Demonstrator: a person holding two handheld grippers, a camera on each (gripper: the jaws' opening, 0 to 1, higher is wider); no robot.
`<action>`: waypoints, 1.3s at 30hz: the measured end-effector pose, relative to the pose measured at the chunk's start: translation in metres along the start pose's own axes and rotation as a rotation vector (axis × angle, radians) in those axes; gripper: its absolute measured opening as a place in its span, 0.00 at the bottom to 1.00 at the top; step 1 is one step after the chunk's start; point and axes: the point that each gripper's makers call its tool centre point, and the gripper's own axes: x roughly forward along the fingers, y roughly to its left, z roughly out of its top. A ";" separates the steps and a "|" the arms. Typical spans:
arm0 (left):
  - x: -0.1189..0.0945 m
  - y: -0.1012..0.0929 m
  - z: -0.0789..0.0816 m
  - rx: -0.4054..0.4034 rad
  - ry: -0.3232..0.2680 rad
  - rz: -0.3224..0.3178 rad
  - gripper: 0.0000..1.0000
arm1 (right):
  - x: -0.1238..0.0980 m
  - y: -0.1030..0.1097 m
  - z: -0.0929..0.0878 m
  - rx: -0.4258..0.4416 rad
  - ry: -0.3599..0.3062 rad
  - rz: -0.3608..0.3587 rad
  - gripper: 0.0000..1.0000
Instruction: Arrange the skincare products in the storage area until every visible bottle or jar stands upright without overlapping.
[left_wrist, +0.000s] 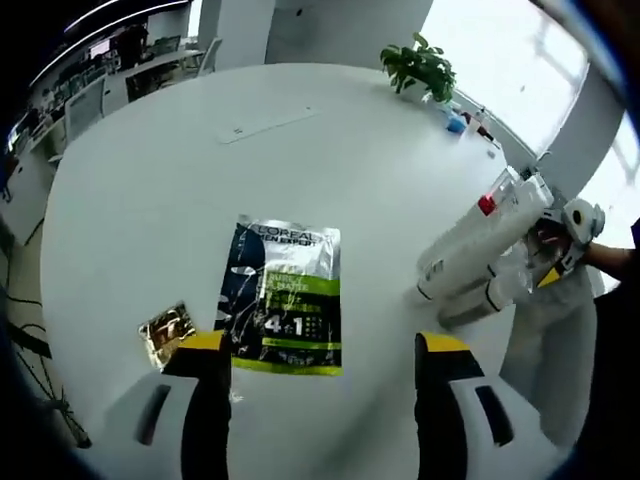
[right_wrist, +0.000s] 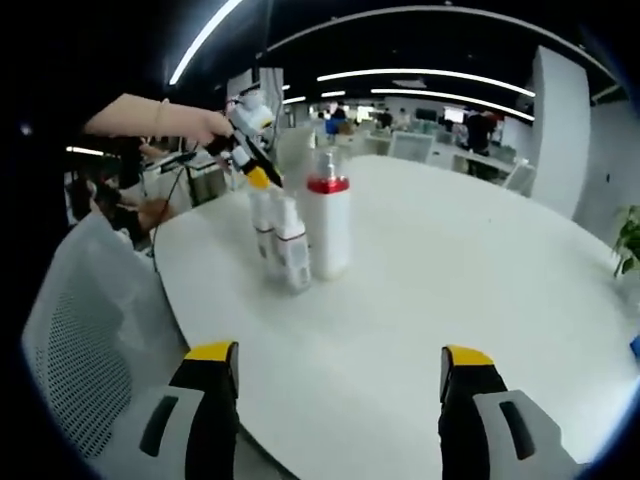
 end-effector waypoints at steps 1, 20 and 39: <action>0.005 0.003 0.000 0.002 0.007 0.002 0.65 | 0.000 -0.001 -0.001 0.000 0.004 -0.002 0.85; 0.048 0.060 0.013 0.035 0.081 0.099 0.35 | 0.000 -0.009 -0.009 0.012 0.040 -0.045 0.82; 0.060 0.063 0.020 0.128 0.143 0.132 0.23 | 0.000 -0.010 -0.012 0.018 0.055 -0.050 0.81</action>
